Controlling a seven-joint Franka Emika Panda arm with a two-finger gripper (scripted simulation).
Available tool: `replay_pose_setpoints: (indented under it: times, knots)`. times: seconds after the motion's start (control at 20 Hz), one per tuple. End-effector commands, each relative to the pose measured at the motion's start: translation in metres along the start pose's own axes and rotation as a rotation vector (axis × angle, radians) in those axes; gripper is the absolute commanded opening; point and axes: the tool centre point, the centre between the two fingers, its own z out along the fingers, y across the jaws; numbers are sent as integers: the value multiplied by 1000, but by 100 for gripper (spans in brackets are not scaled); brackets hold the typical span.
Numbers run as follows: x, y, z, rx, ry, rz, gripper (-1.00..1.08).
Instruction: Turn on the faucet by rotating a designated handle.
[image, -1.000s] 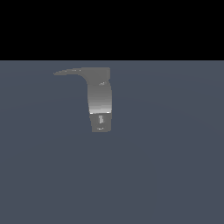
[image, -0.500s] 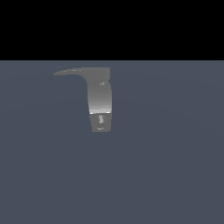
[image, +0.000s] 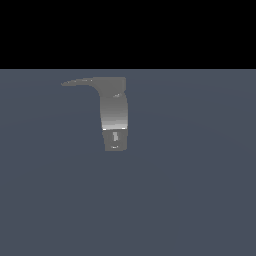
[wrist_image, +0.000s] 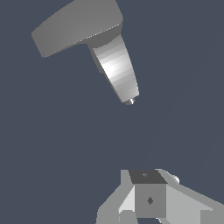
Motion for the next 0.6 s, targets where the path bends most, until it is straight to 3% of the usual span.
replay_pose_setpoints:
  times: [0.0,0.55]
  knots:
    - [4,-13,8,2,1,51,-100]
    - [31,-68,39,10,3,270,-100]
